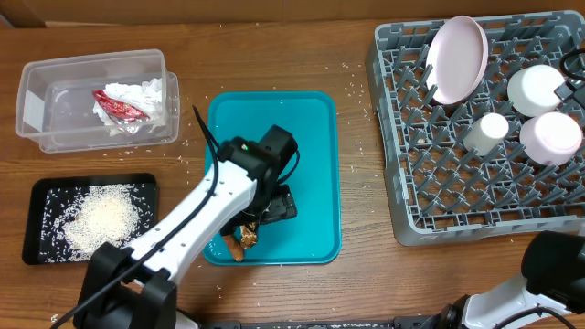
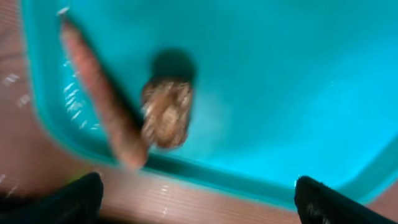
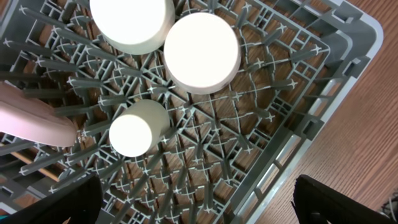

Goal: Sort waste into correct bins and load items into the dishwasher
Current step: 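Lower and close the left gripper on the snack bar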

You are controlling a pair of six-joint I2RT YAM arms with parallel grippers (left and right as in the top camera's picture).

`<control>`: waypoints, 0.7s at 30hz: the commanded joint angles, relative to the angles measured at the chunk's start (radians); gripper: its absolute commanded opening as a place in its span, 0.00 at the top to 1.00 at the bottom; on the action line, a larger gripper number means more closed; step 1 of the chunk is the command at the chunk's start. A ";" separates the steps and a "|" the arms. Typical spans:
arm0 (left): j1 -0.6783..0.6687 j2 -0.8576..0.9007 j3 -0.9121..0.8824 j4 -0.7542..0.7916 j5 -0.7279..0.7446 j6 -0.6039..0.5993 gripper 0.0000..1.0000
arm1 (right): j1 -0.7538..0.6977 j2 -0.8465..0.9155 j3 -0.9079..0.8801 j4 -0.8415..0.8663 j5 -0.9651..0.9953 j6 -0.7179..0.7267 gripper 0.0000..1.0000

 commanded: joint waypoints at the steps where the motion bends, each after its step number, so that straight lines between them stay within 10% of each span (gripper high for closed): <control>1: -0.002 -0.002 -0.107 0.112 -0.010 0.059 0.00 | -0.002 -0.005 0.002 0.003 -0.002 0.005 0.00; 21: 0.017 0.056 -0.316 0.419 -0.056 0.180 0.07 | -0.002 -0.005 0.002 0.003 -0.002 0.005 0.00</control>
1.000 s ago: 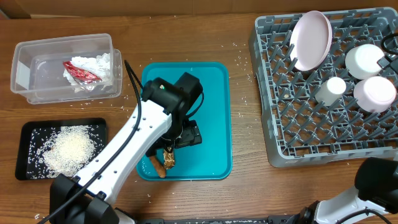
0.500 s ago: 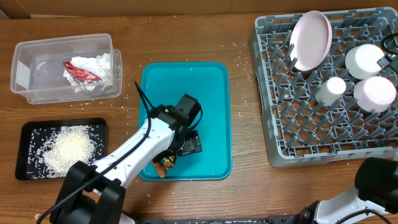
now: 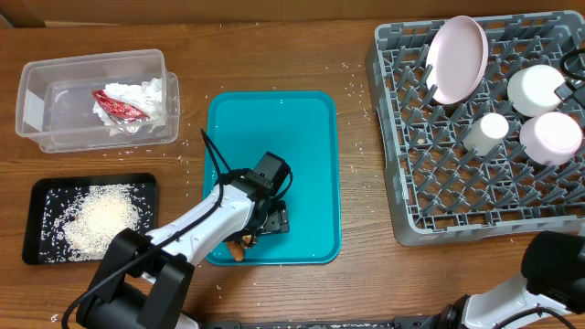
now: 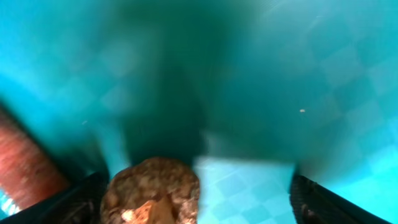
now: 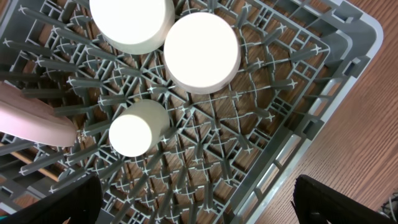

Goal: Sort waste into correct bins and load items into the dishwasher
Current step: 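Lower and close the left gripper on the snack bar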

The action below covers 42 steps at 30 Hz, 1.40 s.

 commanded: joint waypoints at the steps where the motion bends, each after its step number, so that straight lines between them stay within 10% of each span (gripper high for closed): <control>1: 0.003 0.043 -0.027 0.037 0.013 0.046 0.10 | -0.002 -0.005 0.002 0.002 -0.002 0.005 0.00; 14: 0.006 0.059 0.001 0.007 0.046 0.047 0.44 | -0.002 -0.005 0.002 0.002 -0.002 0.005 0.00; 42: -0.003 0.060 0.051 -0.082 0.074 0.080 0.54 | -0.002 -0.005 0.002 0.002 -0.002 0.005 0.00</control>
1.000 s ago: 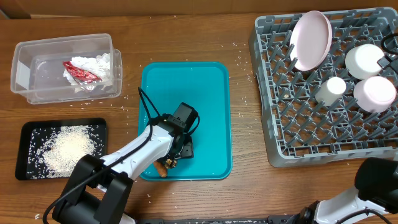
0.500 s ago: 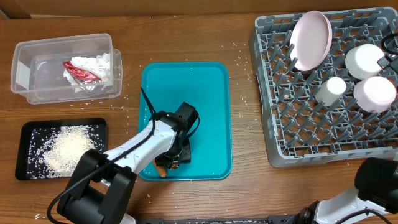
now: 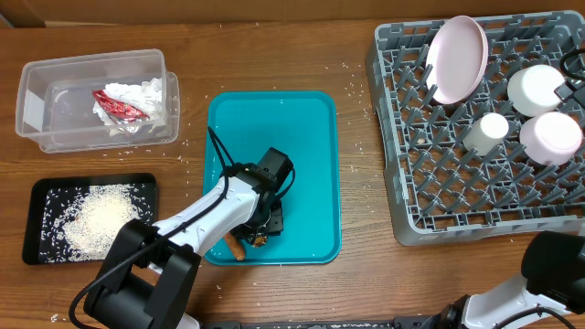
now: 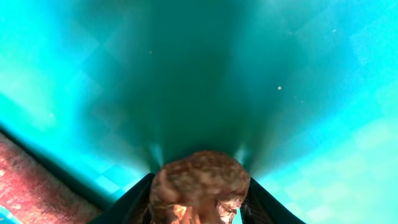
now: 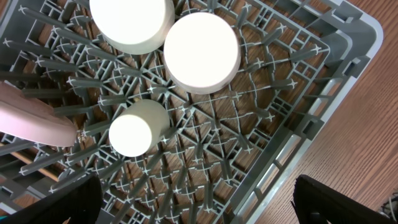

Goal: Sort waste into correct bins and load items into the dishwasher
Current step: 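Lower and close the left gripper on the snack bar, then carry the snack bar left and drop it onto the black tray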

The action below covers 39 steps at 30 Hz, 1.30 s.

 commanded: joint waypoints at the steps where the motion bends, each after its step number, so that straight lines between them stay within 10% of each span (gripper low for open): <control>1: -0.002 0.012 -0.010 -0.012 0.005 0.021 0.54 | -0.002 -0.005 0.002 0.002 -0.002 0.005 0.00; 24: 0.025 0.012 0.099 -0.048 0.010 0.011 0.65 | -0.002 -0.005 0.002 0.002 -0.002 0.005 0.00; 39: 0.393 0.012 0.510 -0.091 0.011 0.011 0.64 | -0.002 -0.005 0.002 0.002 -0.002 0.005 0.00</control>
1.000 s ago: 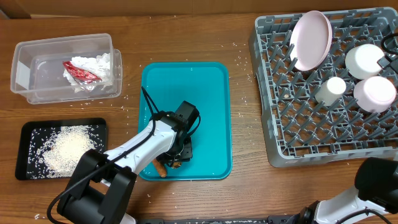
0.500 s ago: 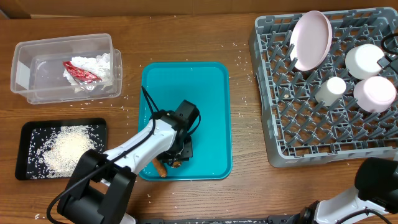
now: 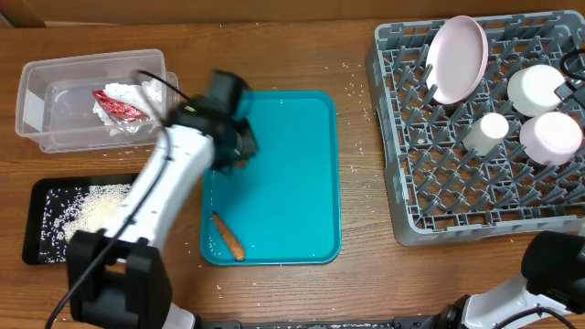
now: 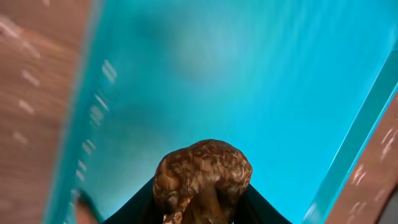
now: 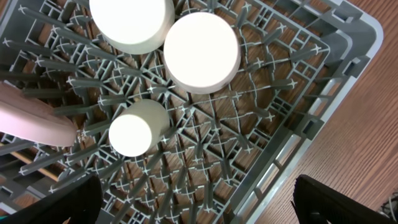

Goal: Sort waste into correct bins and load items into the dishwasher
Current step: 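Carry the snack bar left and drop it onto the black tray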

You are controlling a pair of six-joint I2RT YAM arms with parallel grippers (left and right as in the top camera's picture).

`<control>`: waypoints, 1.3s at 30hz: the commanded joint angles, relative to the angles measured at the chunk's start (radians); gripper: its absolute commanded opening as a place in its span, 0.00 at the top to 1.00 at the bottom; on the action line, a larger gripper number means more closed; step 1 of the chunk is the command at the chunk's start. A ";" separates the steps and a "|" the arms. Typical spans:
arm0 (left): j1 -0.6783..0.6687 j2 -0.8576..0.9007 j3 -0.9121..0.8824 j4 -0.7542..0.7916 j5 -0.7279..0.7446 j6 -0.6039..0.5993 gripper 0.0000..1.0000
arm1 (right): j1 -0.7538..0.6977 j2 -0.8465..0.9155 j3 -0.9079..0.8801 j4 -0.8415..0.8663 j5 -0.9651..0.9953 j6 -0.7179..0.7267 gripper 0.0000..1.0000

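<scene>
A brown, lumpy piece of food waste point(image 4: 202, 174) is pinched in my left gripper point(image 4: 200, 208), which is shut on it. In the overhead view the left gripper point(image 3: 236, 149) hangs over the far left edge of the teal tray point(image 3: 302, 183). An orange-brown stick point(image 3: 228, 236) lies alone in the tray's near left corner. My right gripper point(image 5: 199, 205) stands open above the grey dish rack point(image 5: 298, 143), over white cups point(image 5: 200, 53), with nothing between its fingers.
A clear bin point(image 3: 41, 100) with a red wrapper and tissue stands at the far left. A black tray point(image 3: 46, 194) of rice lies in front of it. The dish rack point(image 3: 402, 137) on the right holds a pink plate point(image 3: 457, 59) and white cups. Rice grains are scattered on the table.
My left gripper, still shut on the brown lump, has moved from the tray's near left corner to the tray's far left edge, closer to the clear bin. The stick stays behind.
My left gripper was open above the brown lump and the stick in the tray's near left corner. Then it was low around the lump, then shut on it. Now it holds the lump near the tray's far left edge. The right arm has not moved.
</scene>
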 commanded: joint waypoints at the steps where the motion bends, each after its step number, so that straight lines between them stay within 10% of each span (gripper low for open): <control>1: 0.138 0.006 0.108 -0.003 -0.003 0.008 0.64 | -0.002 -0.005 0.002 0.003 -0.001 0.005 0.00; 18: 0.562 0.007 0.144 -0.303 -0.125 -0.247 0.64 | -0.002 -0.005 0.002 0.003 -0.001 0.005 0.00; 39: 0.757 0.007 -0.172 -0.113 -0.231 -0.274 0.55 | -0.002 -0.005 0.002 0.003 -0.001 0.005 0.00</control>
